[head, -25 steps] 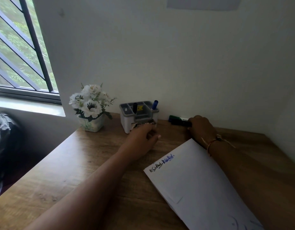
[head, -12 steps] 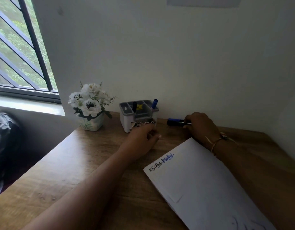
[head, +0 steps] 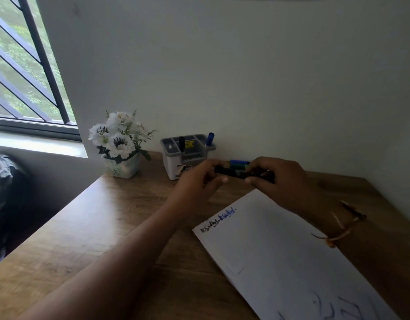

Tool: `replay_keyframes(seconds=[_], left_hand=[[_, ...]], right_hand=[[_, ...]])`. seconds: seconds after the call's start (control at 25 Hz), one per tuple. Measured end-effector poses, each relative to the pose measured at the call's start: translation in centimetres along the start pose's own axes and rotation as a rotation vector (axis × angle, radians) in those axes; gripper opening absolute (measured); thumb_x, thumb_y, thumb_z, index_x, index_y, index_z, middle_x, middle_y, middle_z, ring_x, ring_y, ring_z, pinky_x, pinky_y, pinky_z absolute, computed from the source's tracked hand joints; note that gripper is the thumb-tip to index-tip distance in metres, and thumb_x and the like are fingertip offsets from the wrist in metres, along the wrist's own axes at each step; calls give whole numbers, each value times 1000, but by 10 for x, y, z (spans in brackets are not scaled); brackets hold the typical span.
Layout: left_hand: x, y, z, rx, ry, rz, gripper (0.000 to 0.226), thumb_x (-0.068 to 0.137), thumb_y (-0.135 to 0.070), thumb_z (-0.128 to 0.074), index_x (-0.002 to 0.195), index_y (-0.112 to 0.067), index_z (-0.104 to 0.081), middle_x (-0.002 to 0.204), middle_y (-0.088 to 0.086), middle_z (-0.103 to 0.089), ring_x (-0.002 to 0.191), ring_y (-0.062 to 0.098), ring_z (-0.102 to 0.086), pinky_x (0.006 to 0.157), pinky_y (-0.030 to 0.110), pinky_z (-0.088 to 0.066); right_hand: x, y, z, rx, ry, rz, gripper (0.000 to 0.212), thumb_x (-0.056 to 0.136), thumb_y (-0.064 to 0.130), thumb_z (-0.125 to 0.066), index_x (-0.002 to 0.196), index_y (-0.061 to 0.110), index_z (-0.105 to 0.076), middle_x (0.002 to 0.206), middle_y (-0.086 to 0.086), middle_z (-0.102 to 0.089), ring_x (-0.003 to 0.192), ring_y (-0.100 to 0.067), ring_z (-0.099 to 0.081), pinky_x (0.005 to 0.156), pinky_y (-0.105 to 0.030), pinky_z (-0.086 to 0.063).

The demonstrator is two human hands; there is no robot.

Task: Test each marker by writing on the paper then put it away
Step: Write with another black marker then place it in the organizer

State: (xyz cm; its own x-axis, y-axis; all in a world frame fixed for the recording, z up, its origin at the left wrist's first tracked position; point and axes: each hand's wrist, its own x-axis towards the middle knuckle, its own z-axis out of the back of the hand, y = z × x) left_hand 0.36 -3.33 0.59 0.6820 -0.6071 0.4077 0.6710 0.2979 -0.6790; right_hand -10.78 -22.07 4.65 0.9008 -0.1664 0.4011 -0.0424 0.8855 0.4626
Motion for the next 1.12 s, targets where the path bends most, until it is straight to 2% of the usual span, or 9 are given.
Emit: replay_keyframes(seconds=[0.08, 0.24, 0.32, 0.52, 0.68, 0.76, 0.88, 1.0, 1.12], left_hand=[[-1, 1, 1, 13, 16, -5, 24, 96, -34, -58, 120, -36, -57, 91, -8, -67, 84, 10, -66, 79, 35, -59], [-2, -1, 9, -20, 7, -22, 18, 95, -29, -60, 103, -44, -57, 88, -15, -64, 82, 0, -62, 70, 12, -51], [-4, -9, 10, -48, 39, -50, 26, 93, -24, -63, 98, -49, -56, 91, -18, -63, 84, -2, -62, 71, 9, -50], [-9, -22, -3, -54, 120, -124, 27, 91, -24, -68, 102, -47, -59, 91, -17, -67, 84, -2, -65, 74, 17, -54], [-12, -23, -6, -42, 127, -155, 26, 92, -25, -67, 117, -31, -65, 92, -20, -66, 87, -7, -63, 73, 10, -49], [-11, -22, -7, -50, 143, -169, 24, 93, -22, -65, 117, -23, -69, 93, -12, -71, 87, -1, -65, 74, 15, -52], [-9, -17, -10, -89, 160, -137, 24, 96, -21, -61, 116, -15, -71, 99, 1, -74, 90, 12, -69, 82, 33, -57], [-9, -15, -8, -156, 164, -73, 20, 97, -18, -58, 112, -19, -72, 99, -4, -74, 92, 8, -69, 85, 28, -57], [-7, -14, -5, -180, 196, -30, 22, 97, -18, -56, 112, -14, -72, 99, 3, -75, 92, 14, -70, 85, 32, -57]], right_hand=[[-8, 0, 0, 151, -12, -56, 17, 78, 35, -74, 94, 35, -70, 90, 17, -69, 86, -1, -64, 75, -18, -50], [-13, -7, -9, 761, 18, -246, 25, 72, 27, -79, 97, 25, -75, 98, -2, -75, 98, -21, -70, 85, -35, -57], [-16, -7, -14, 992, 59, -267, 26, 76, 24, -74, 101, 16, -75, 101, -9, -74, 101, -26, -69, 87, -37, -56], [-23, 1, -26, 936, 82, -224, 32, 82, 41, -62, 99, 16, -72, 101, -6, -75, 97, -19, -71, 82, -36, -58], [-24, 3, -29, 1024, 52, -282, 24, 93, 23, -59, 105, 6, -69, 102, -11, -74, 96, -23, -72, 80, -35, -59], [-25, 4, -30, 1066, 58, -316, 19, 93, 21, -58, 106, 10, -67, 101, -13, -74, 92, -24, -73, 76, -34, -59], [-23, 5, -30, 1153, 81, -351, 14, 95, 18, -55, 107, 18, -62, 98, -12, -74, 87, -28, -73, 74, -36, -59], [-23, 5, -29, 1241, 115, -361, 18, 98, 14, -48, 108, 18, -62, 100, -14, -74, 91, -33, -73, 79, -41, -59], [-22, 5, -29, 1247, 148, -333, 22, 99, 13, -45, 114, 16, -62, 104, -18, -73, 95, -37, -71, 85, -46, -57]])
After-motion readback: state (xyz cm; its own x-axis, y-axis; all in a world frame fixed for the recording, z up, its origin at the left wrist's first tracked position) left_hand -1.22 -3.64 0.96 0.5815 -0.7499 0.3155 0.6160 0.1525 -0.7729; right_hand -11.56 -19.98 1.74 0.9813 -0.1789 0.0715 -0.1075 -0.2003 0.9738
